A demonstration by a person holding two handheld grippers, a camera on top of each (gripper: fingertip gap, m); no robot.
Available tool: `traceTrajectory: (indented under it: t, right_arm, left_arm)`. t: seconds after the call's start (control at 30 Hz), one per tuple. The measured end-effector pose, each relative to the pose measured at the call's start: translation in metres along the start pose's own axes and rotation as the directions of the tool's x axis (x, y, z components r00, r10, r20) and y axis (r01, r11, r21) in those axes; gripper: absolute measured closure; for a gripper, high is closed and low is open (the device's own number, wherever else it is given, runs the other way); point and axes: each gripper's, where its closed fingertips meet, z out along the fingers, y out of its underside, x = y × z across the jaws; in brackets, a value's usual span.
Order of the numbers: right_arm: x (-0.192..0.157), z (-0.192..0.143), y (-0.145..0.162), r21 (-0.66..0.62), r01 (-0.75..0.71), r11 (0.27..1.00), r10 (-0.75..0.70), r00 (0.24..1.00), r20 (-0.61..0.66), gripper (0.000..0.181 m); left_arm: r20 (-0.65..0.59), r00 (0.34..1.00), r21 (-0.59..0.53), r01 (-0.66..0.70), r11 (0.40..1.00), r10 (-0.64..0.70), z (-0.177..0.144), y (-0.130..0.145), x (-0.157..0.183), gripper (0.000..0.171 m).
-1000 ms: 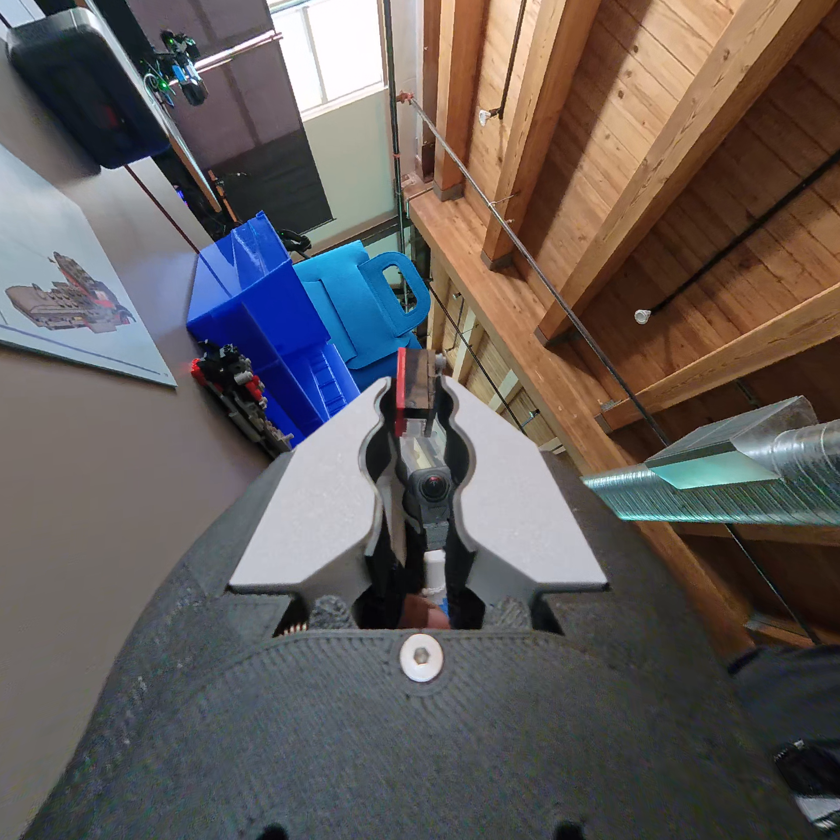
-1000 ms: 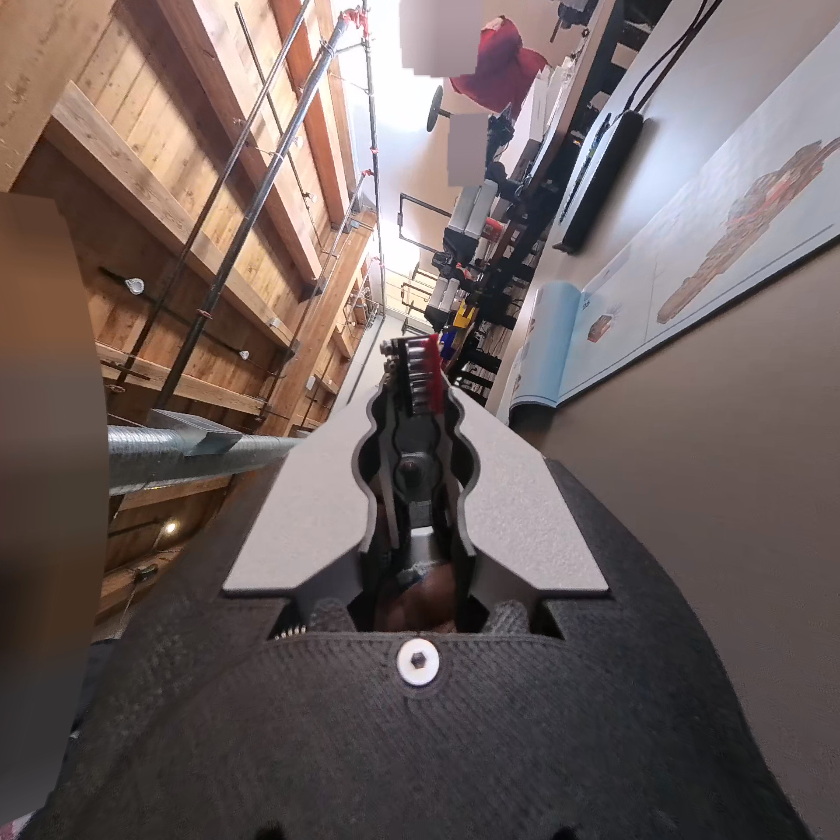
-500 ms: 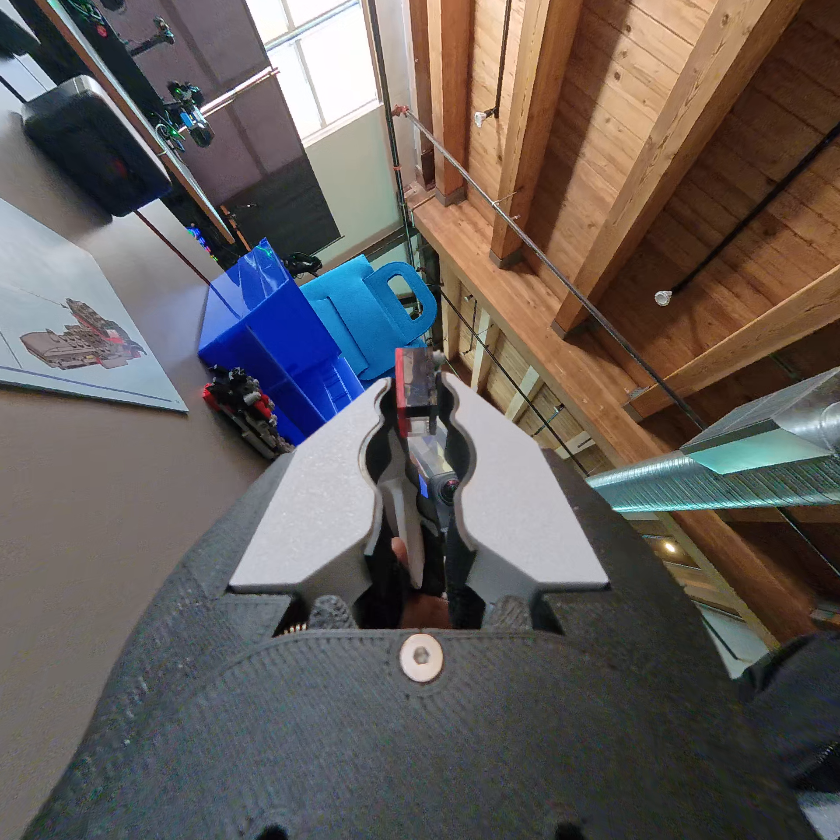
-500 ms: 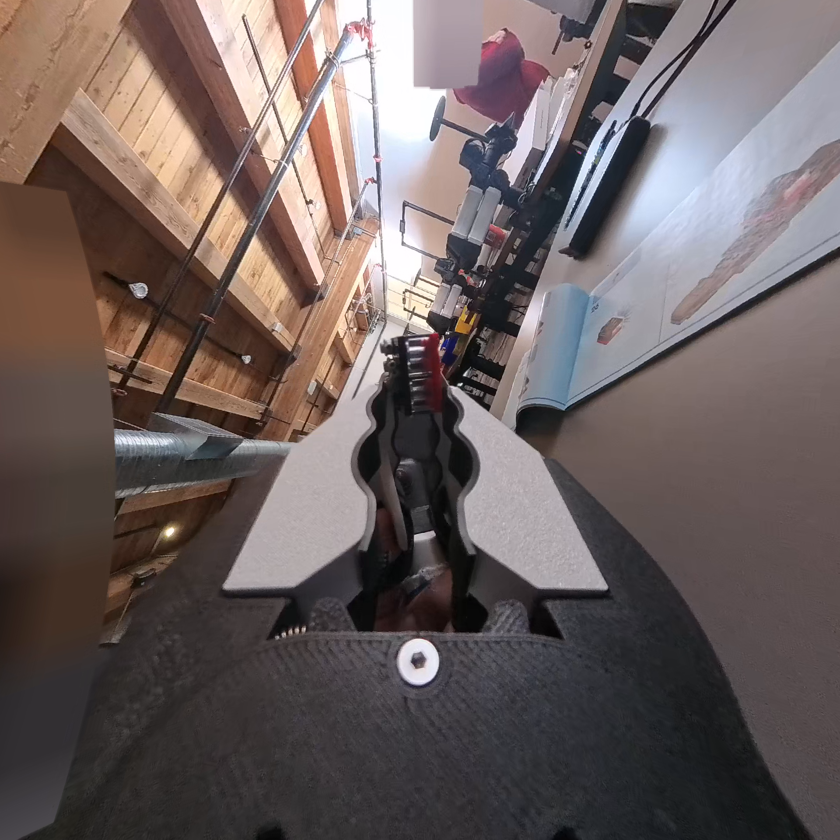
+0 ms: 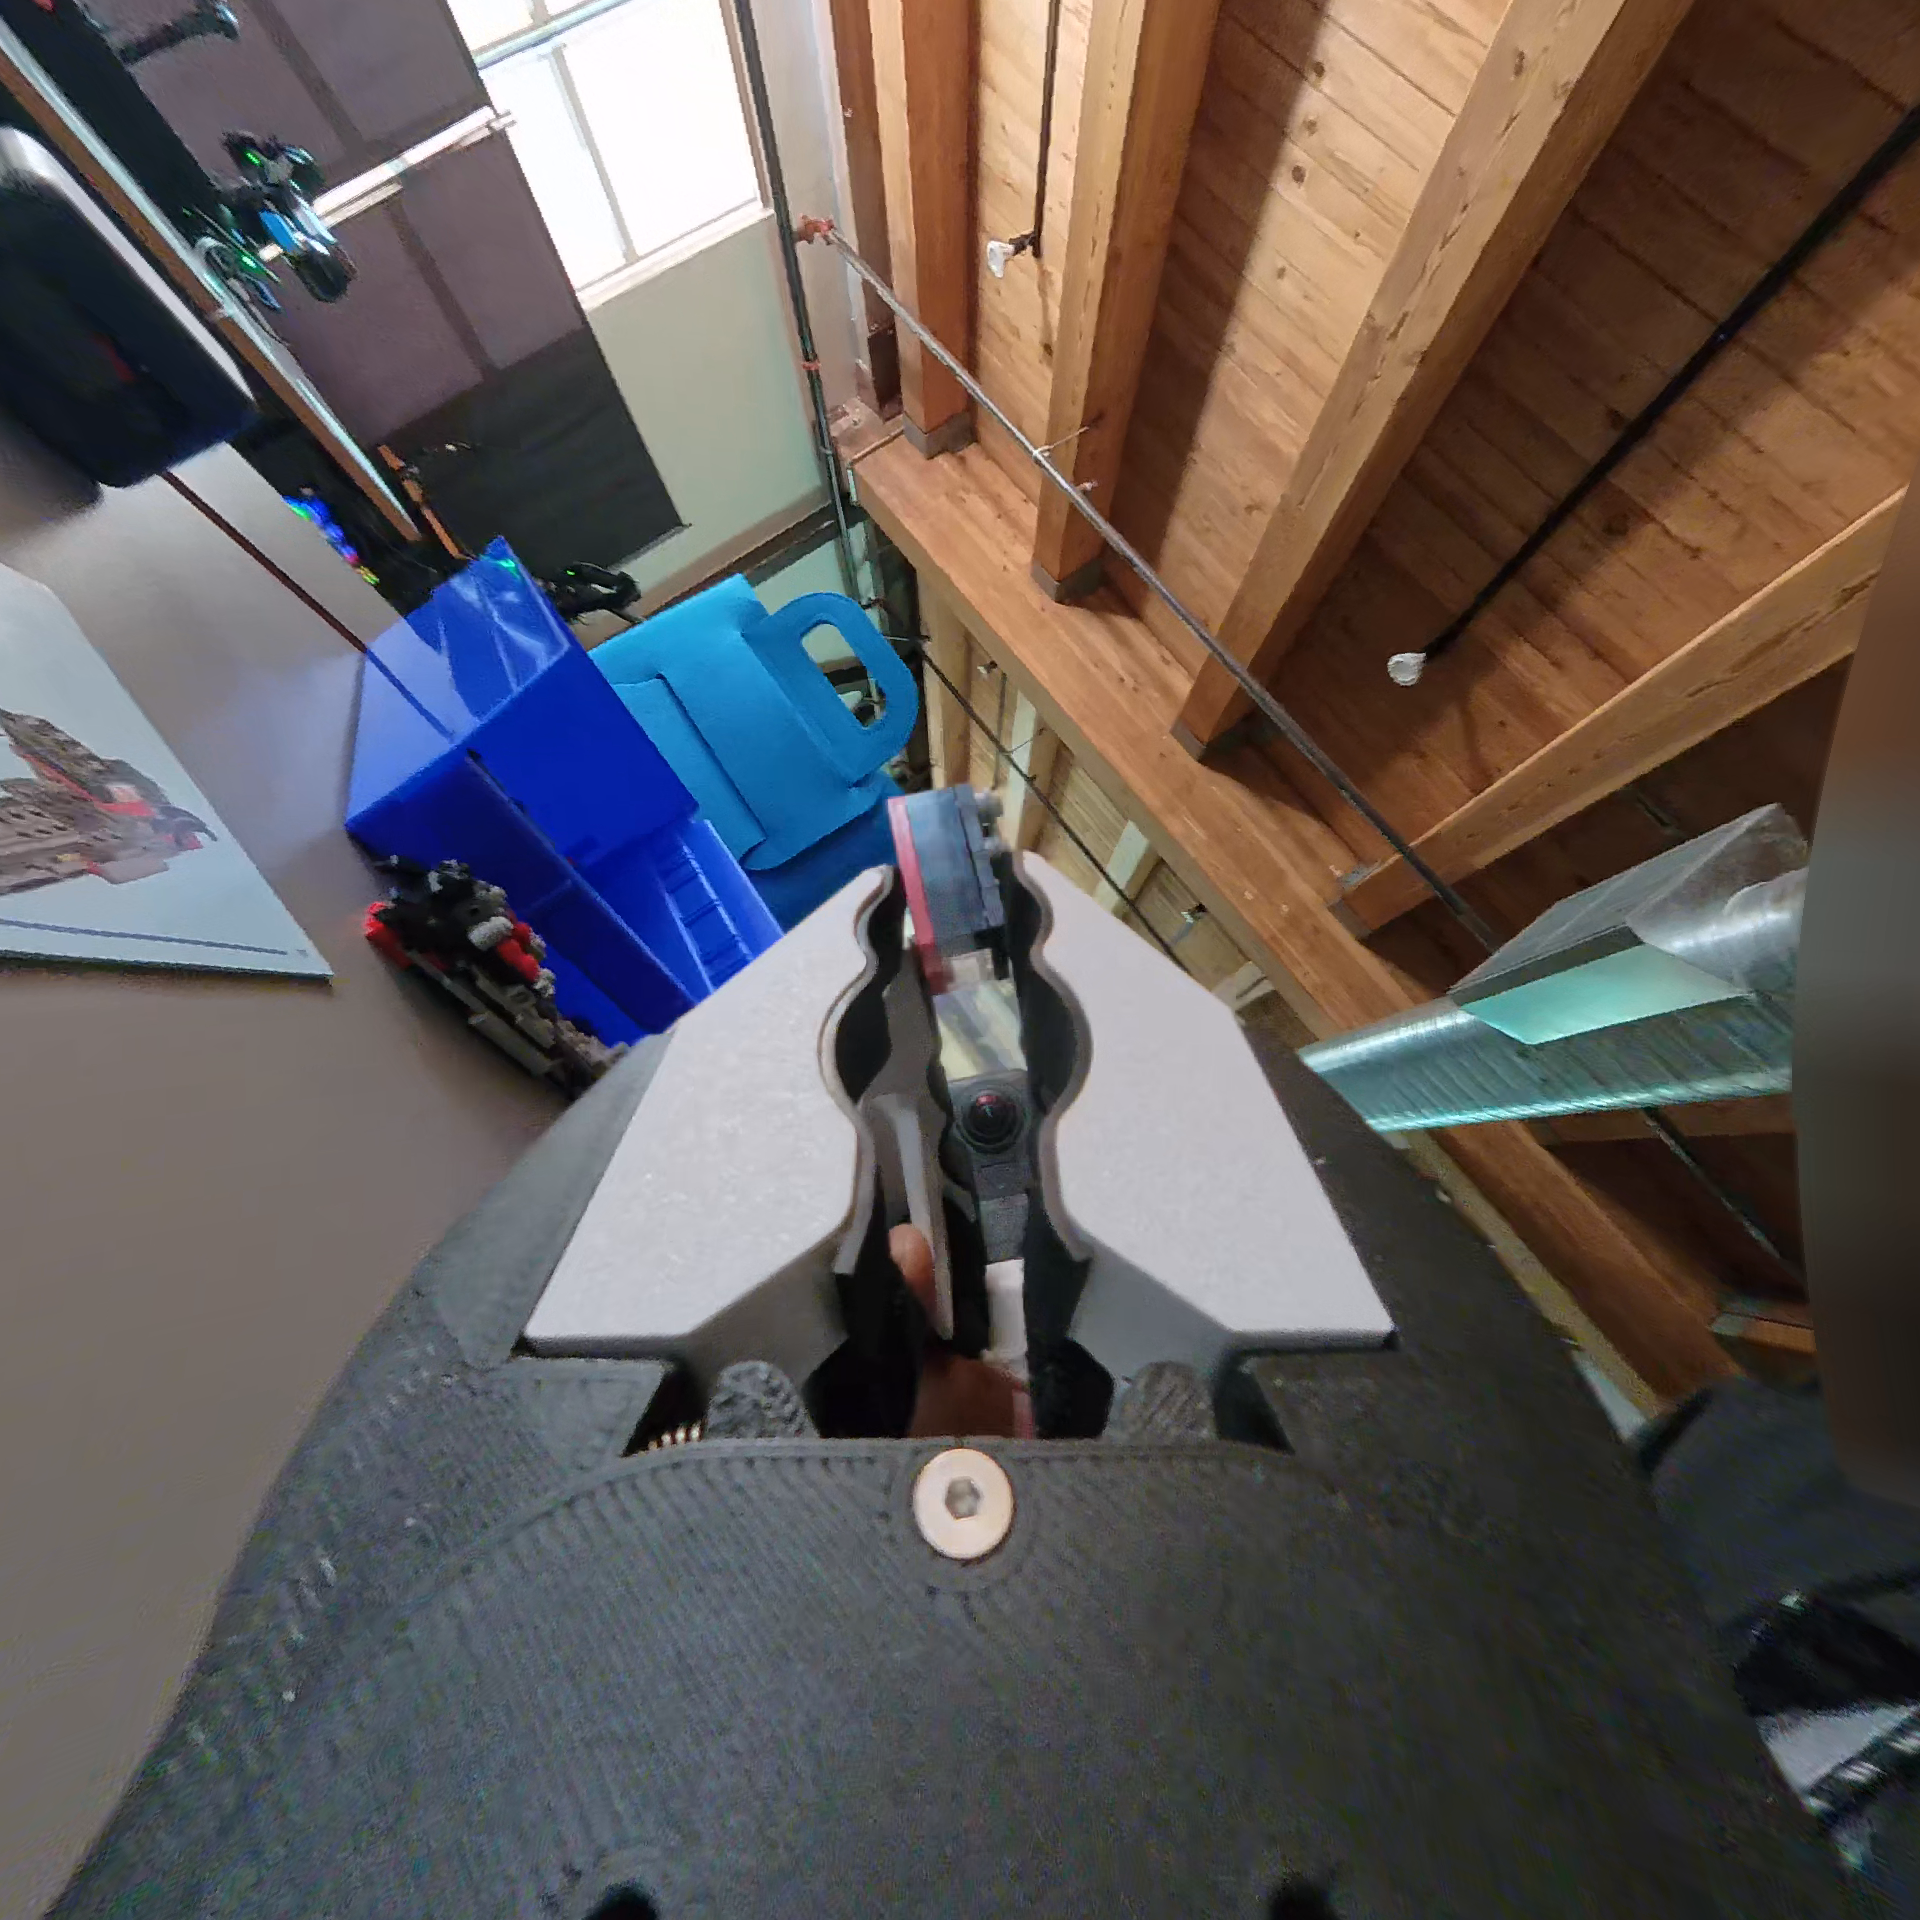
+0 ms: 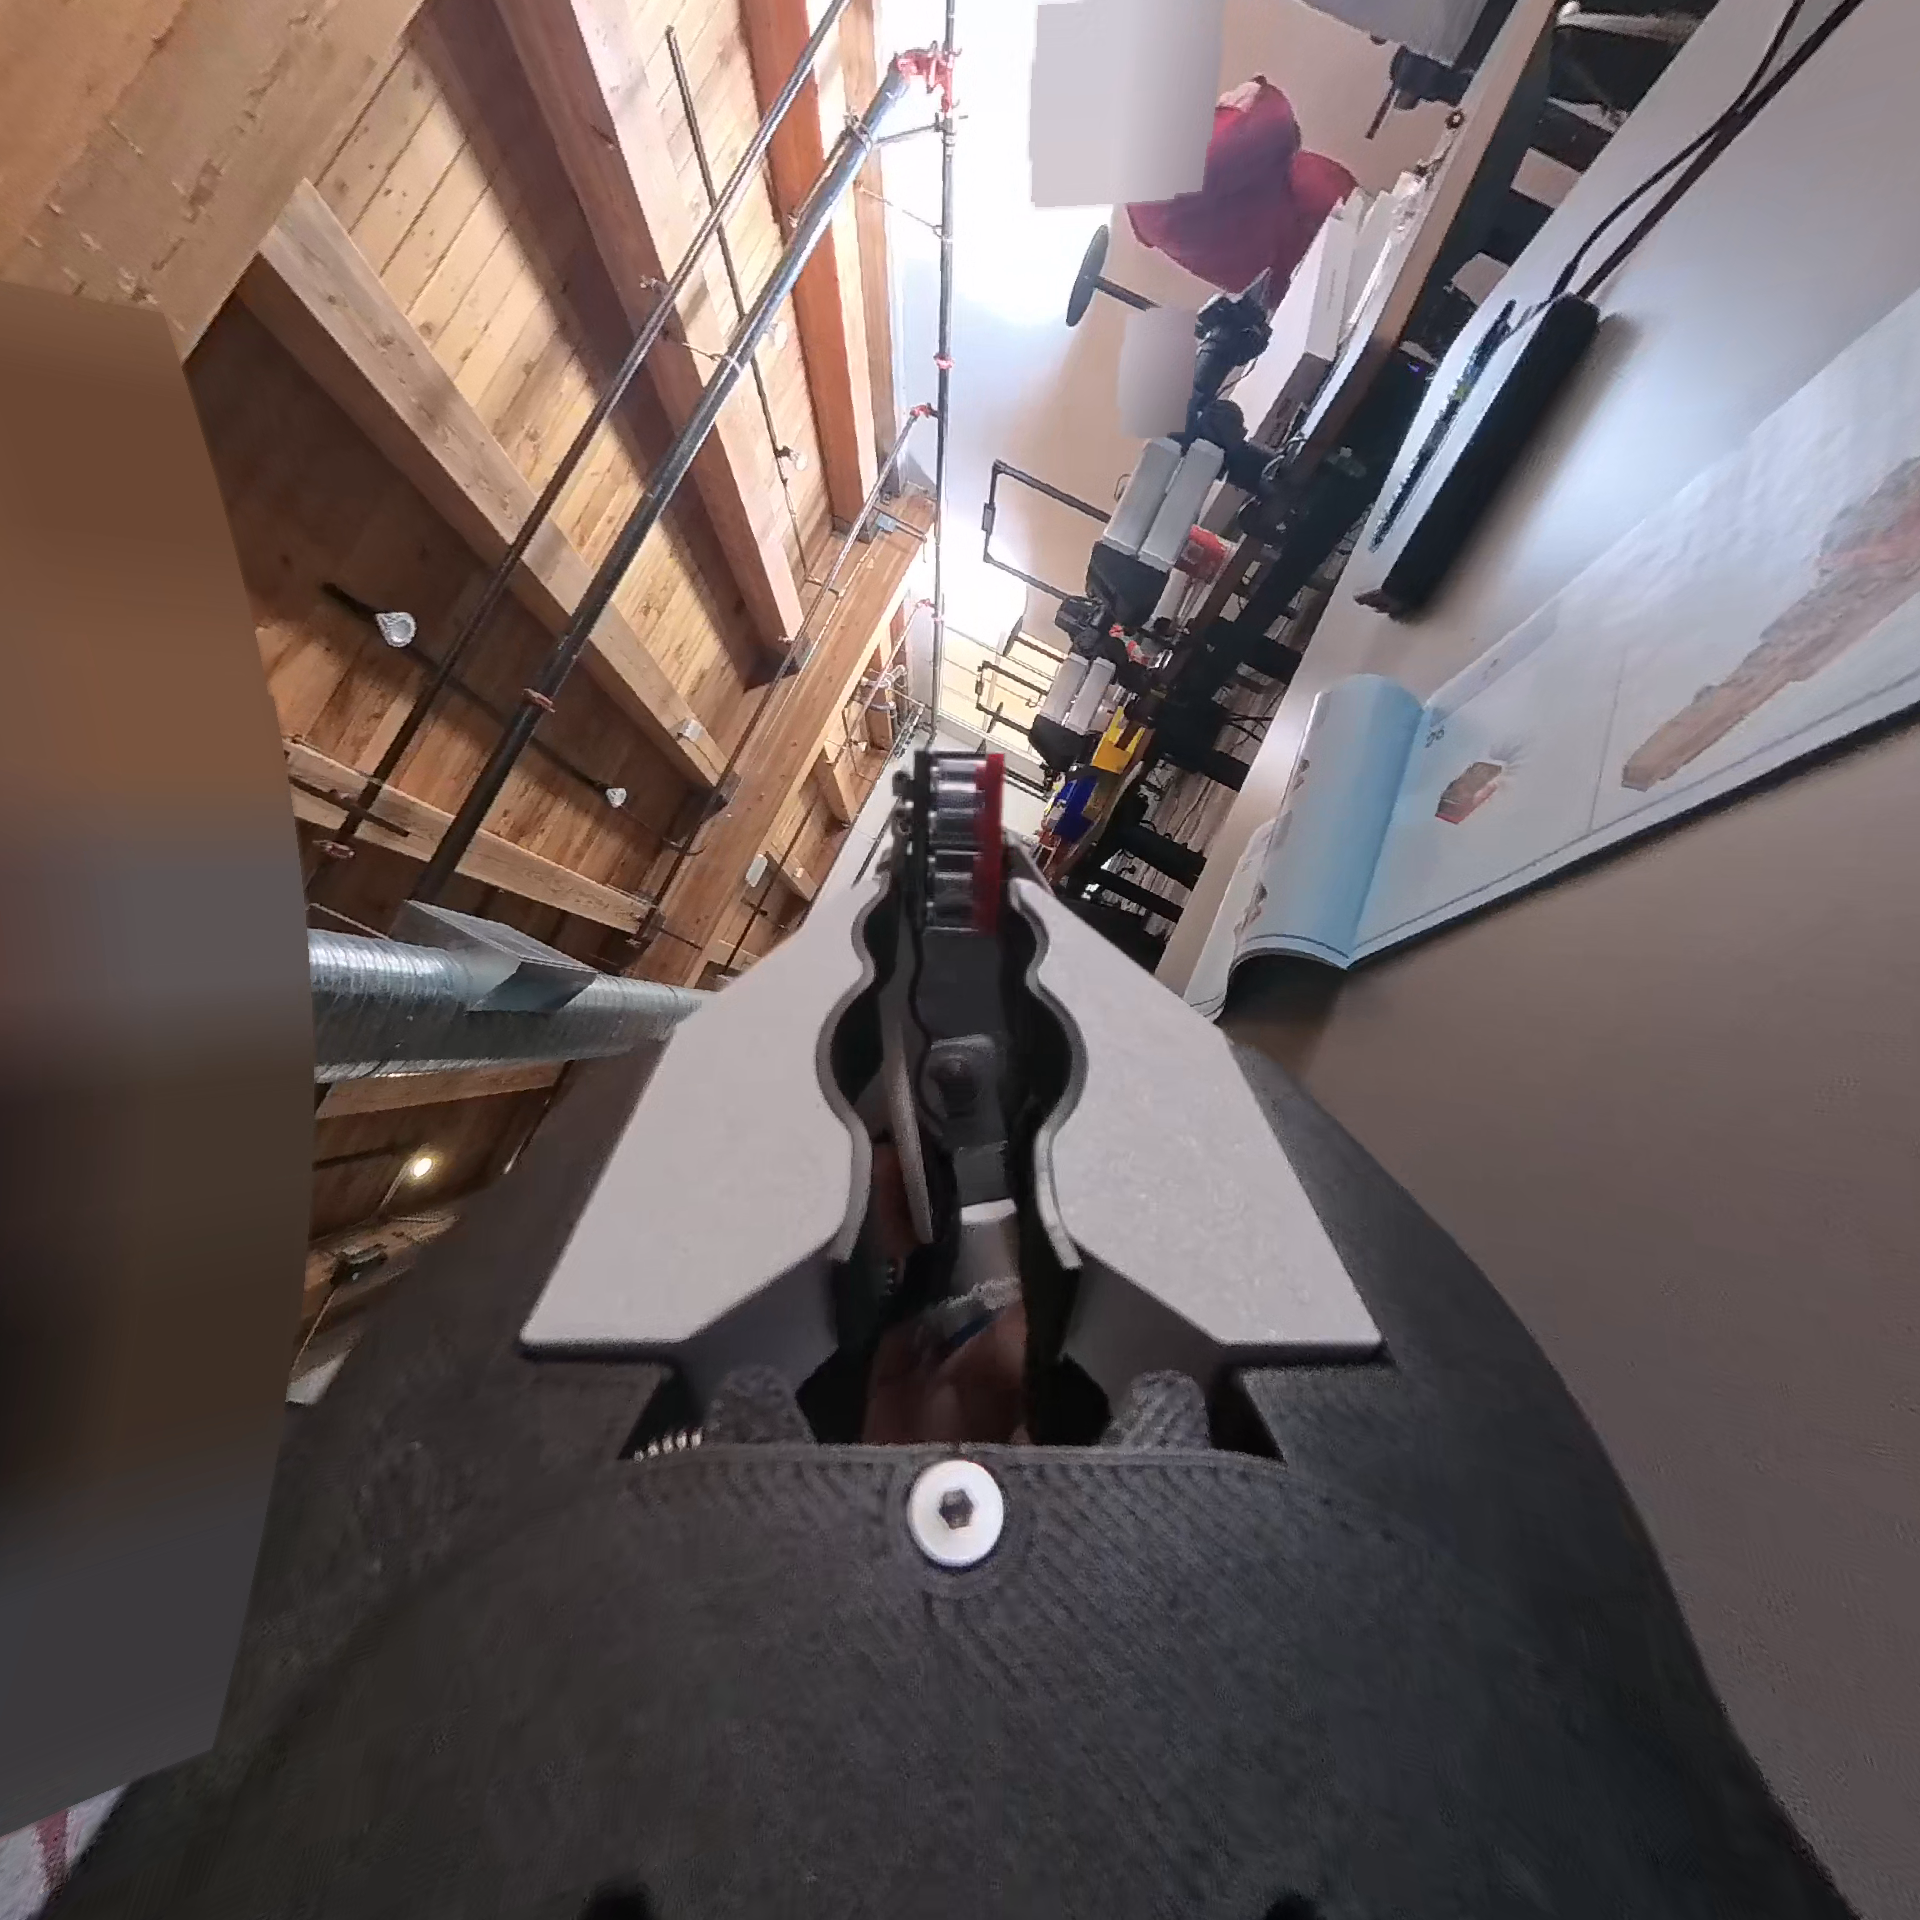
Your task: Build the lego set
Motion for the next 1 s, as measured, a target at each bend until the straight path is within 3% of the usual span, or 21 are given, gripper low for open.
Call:
traceTrajectory:
  t: [0.1, 0.5, 1.0]
  right_arm:
    - [0.000, 0.000, -0.002, -0.007, 0.010, 1.000, -0.010, 1.000, 0.001, 0.162]
    - [-0.004, -0.001, -0.001, -0.022, -0.012, 1.000, 0.012, 1.000, 0.014, 0.157]
    - [-0.012, -0.003, -0.002, 0.014, -0.063, 0.998, 0.062, 0.996, 0.067, 0.157]
  left_arm:
    - [-0.012, 1.000, -0.020, 0.010, 1.000, -0.011, 0.001, 0.001, 0.000, 0.152]
    - [0.009, 0.980, -0.051, -0.196, 0.979, 0.196, 0.002, 0.001, 0.008, 0.153]
    - [-0.066, 0.984, -0.053, -0.169, 0.984, 0.165, 0.004, 0.002, 0.017, 0.152]
